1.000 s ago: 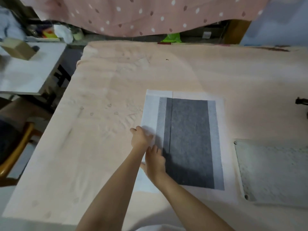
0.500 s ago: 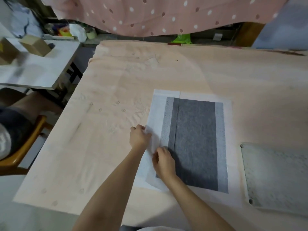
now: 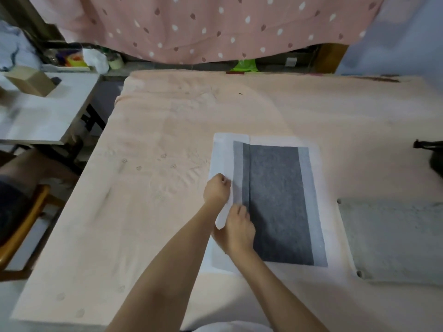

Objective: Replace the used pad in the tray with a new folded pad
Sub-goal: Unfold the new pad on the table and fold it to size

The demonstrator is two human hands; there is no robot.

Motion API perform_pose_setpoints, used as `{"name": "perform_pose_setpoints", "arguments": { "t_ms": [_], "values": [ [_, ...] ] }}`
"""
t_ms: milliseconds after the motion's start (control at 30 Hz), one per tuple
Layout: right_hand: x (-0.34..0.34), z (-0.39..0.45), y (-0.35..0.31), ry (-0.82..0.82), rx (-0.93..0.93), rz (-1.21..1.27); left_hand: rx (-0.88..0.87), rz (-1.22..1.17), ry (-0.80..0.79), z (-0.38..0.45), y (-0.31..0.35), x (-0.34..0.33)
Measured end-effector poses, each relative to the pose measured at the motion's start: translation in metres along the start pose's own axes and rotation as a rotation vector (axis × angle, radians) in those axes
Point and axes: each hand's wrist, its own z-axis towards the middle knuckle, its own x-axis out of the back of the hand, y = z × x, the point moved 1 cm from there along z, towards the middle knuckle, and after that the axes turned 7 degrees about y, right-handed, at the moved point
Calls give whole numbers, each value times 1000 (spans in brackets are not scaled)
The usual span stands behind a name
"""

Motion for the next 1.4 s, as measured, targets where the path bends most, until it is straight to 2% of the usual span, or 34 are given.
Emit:
{"name": "perform_pose_setpoints", "arguments": {
  "t_ms": [133,533,833,1000,1200,1400],
  "values": [
    [-4,-4,-26,-35,48,-137,-117,29,18,-1,0,17],
    [-32,-19,-142,-47,156,60,-217,66,229,29,-69,118],
    [-67,-26,-202,-316,234,168,-210,133,300,66,-144,162],
    [-90,-25,-216,-405,187,200,-138,154,254,83,-177,167],
    [-116,-29,-216,-503,167,147,-50,175,52,91,-207,161],
    [-123,-24,-208,-552,159,171,0,183,42,87,-211,157]
  ]
}}
